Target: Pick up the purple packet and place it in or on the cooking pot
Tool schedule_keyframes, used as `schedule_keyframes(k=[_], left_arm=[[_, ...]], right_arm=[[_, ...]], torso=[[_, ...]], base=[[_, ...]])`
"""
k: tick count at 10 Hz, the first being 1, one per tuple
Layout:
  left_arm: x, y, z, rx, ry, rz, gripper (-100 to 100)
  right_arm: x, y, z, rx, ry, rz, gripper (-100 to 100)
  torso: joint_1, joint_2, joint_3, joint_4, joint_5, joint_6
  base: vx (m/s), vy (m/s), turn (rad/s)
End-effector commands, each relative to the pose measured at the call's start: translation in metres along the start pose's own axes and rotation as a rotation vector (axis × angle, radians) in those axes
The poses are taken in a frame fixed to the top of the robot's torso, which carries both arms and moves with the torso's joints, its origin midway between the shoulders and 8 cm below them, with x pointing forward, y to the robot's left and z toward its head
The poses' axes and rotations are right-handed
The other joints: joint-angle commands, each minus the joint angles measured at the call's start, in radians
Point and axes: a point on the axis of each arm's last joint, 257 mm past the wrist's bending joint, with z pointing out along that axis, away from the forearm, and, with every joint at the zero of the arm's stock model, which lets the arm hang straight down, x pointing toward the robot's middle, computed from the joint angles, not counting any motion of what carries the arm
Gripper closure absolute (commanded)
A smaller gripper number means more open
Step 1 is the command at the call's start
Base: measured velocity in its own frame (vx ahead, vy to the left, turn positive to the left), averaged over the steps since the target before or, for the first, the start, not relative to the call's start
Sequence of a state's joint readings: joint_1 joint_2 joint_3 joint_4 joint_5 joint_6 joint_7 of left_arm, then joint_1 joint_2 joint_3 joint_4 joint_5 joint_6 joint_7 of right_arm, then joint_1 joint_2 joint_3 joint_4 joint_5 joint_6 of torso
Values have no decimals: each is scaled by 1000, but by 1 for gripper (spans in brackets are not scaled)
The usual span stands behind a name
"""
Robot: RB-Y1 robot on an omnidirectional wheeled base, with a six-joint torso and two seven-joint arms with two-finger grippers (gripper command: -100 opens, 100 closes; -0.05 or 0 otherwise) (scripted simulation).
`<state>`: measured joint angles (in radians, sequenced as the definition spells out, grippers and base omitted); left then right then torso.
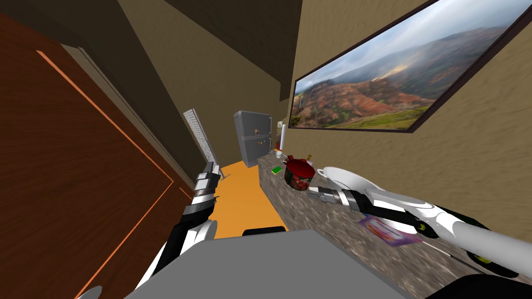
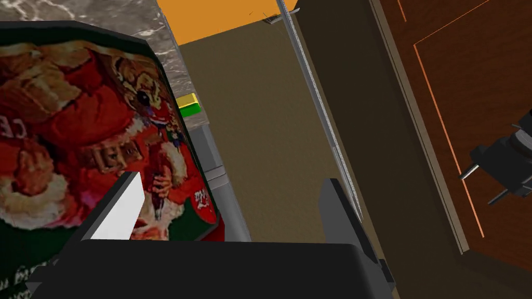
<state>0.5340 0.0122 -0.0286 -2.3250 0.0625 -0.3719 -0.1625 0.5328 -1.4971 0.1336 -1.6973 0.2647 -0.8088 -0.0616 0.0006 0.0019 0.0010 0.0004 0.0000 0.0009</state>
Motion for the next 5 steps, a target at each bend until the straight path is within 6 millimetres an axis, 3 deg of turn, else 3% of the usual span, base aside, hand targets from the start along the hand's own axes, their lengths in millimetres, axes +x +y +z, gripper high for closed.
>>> schedule_keyframes(k=[1,3,4,5], left_arm=[[0,0,0,0,0,0,0],[0,0,0,0,0,0,0],[0,0,0,0,0,0,0],[0,0,0,0,0,0,0]], right_arm=[[20,-17,-15,42,78,6,-100],[18,-19,-19,47,103,-12,-100],[36,-32,-34,84,171,-7,-100],[34,-33,-37,87,186,-18,-100]], torso=[[0,0,0,0,0,0],[0,0,0,0,0,0],[0,0,0,0,0,0],[0,0,0,0,0,0]], base=[[-16,1,38],[-11,-3,3],[-13,-4,25],[-15,-5,11]])
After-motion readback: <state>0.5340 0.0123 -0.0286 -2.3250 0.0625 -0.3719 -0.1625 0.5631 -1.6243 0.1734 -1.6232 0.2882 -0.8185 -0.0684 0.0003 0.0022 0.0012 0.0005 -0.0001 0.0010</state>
